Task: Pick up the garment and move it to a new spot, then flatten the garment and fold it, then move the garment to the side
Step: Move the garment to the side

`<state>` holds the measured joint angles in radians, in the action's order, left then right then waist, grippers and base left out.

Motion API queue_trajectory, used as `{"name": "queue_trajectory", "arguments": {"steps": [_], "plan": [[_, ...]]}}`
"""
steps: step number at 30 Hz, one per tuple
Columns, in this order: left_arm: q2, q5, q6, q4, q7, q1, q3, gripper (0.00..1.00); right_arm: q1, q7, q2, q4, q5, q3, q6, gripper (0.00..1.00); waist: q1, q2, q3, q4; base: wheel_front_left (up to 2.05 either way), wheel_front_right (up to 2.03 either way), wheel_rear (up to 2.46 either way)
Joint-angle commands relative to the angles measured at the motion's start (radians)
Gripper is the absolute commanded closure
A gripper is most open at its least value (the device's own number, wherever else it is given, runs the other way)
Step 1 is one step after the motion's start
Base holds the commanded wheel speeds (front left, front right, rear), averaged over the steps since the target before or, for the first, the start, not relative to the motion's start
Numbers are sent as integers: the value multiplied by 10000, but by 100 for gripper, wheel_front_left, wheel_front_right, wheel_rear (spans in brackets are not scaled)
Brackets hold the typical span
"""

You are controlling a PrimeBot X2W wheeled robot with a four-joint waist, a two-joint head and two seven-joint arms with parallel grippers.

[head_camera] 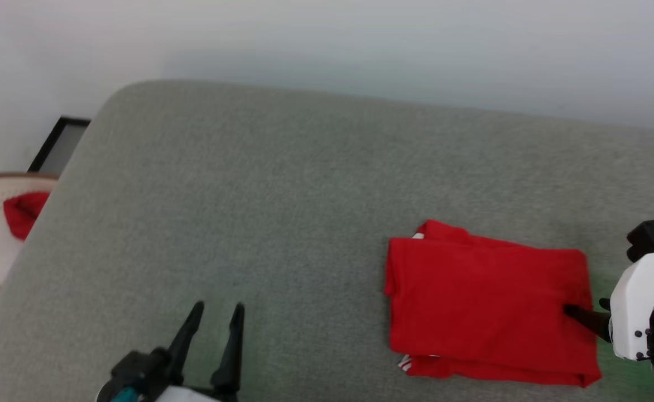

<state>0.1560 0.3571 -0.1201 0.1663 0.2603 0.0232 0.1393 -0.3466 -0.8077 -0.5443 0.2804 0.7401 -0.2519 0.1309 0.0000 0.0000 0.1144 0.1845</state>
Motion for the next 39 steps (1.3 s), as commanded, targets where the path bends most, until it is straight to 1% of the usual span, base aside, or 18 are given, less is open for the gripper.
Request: {"name": "queue_trajectory", "arguments": {"steps": [1,5,10,11,12,13,16,20,25,28,35,39], "plan": [[-75,-76,-45,-2,51,-232,37,0,-150,-111,-43,132,77,-120,-5,0,0,0,483,432,0,0,0],[-197,-110,-90,101,47,-582,126,0,-354,-318,-83,756,68,-628,-5,0,0,0,806,632,0,0,0],[-285,-155,-103,205,49,-870,133,0,-197,-297,80,1444,134,-1302,-8,0,0,0,1025,696,0,0,0],[-283,-163,-107,234,48,-900,118,0,-193,-214,118,1499,183,-1389,-8,40,0,0,1045,683,0,0,0],[-282,-167,-110,253,47,-937,104,0,-186,-151,147,1512,236,-1474,-8,73,0,0,1060,657,0,0,0],[-277,-166,-112,257,35,-987,93,0,-181,-94,173,1509,315,-1528,-8,100,0,0,1070,618,0,0,0],[-243,-177,-116,279,35,-1067,77,0,-161,253,119,1403,567,-1458,-11,100,0,0,1028,451,0,0,0],[-126,-129,-116,276,34,-1132,120,0,-114,918,-68,1024,953,-1043,-11,100,0,0,902,40,0,0,0],[92,-171,-116,128,34,-1387,284,0,104,1737,-471,438,1383,-284,-11,100,0,0,892,-873,0,0,0],[310,-152,-117,31,31,-1653,432,0,229,2105,-577,164,1570,120,-10,100,0,0,982,-1552,0,0,0],[827,-111,-111,25,32,-2540,960,0,497,2773,-743,201,1880,1036,-8,100,0,0,1256,-2987,0,0,0],[1074,-136,-112,142,33,-3175,1325,0,327,3118,-846,503,1783,1479,-8,100,0,0,1518,-3536,0,0,0]]}}
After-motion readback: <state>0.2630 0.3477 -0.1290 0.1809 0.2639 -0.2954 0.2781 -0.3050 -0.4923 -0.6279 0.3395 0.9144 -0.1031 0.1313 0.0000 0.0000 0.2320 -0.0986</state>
